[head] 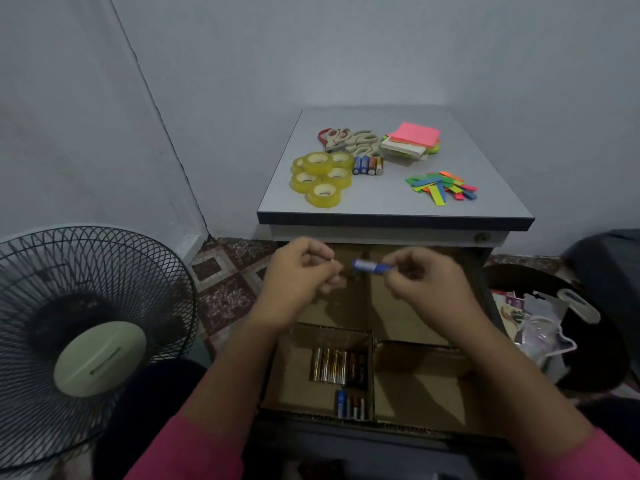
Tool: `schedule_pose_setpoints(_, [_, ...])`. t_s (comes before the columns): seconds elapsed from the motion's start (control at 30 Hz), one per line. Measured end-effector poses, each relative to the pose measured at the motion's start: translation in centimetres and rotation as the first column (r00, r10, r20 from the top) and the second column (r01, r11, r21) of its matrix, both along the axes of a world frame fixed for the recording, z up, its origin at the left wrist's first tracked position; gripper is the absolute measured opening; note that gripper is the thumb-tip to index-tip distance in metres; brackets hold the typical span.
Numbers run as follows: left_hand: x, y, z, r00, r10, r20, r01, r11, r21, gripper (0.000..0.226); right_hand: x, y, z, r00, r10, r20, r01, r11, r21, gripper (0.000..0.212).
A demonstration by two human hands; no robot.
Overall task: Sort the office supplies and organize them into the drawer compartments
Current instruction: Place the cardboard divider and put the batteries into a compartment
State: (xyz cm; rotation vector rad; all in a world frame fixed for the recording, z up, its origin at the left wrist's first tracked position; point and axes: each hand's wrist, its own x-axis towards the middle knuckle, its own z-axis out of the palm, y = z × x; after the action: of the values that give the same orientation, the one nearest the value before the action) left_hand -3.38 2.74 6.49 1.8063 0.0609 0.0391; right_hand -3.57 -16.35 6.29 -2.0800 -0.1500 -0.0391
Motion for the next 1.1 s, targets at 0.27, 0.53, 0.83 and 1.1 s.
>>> schedule_pose_setpoints(0.27, [-1.0,3.4,-2.6,0.983,-0.100,-0.155,0.105,0.994,0.021,0.012,-1.9,5.4,-4.4,0.796,0.477,-0.372,-0.605,0.602,-0.521,0.019])
schedule_pose_setpoints(0.53, [-0.8,3.9,-3.3,0.973,-0.065,-0.223,0.103,0.981,0.164,0.010,-2.9,8.6,-6.6,0.761,0.441,-0.477,-0.623,0.290,-0.726,0.029])
schedule_pose_setpoints(0.83, [-1.6,2.2,-2.9,0.973,-0.088,-0.213,0.206,0.749,0.629,0.015,-3.9,8.3,-5.9,0.821,0.418,-0.389,-0.525,0.284,-0.802,0.028])
schedule_pose_setpoints(1.1, [-2.7,0.0,-5.2,0.943,-0.132,-0.307,0.334,0.381,0.862,0.016,-1.7,2.7,-5.0,0.986,0.150,-0.068,-0.164,0.941,-0.298,0.014])
